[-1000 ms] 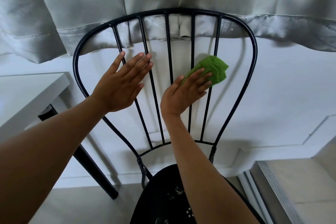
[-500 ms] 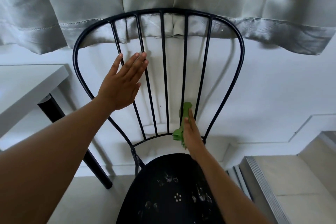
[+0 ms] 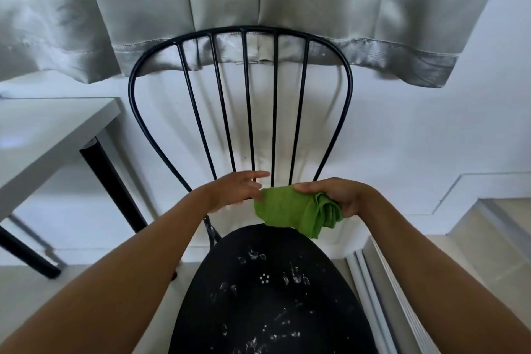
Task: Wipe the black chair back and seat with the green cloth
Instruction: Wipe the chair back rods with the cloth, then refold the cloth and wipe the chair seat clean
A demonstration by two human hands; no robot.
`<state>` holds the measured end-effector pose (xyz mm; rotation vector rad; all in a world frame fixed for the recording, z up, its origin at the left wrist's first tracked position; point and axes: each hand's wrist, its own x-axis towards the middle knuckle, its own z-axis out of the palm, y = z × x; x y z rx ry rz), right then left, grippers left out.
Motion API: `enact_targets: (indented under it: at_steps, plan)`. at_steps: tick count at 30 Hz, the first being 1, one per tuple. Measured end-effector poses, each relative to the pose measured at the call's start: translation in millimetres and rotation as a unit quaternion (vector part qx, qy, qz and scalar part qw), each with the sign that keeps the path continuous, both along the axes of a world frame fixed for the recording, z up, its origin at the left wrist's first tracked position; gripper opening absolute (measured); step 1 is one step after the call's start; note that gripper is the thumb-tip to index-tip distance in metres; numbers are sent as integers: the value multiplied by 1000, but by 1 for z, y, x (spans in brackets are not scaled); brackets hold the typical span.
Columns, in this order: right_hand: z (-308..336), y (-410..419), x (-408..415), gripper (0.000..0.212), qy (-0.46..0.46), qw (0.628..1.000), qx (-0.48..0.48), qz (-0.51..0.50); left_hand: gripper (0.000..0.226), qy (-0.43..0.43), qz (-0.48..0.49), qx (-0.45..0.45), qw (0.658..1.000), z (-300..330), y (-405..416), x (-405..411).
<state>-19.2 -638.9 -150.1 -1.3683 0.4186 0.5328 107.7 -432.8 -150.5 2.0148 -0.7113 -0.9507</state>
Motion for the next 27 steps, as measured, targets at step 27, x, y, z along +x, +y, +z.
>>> enact_targets:
  at_steps: [27]
  plan:
    - [-1,50,-34,17,-207,966,-143,-67,2,150,194,-5,969,44,41,-21]
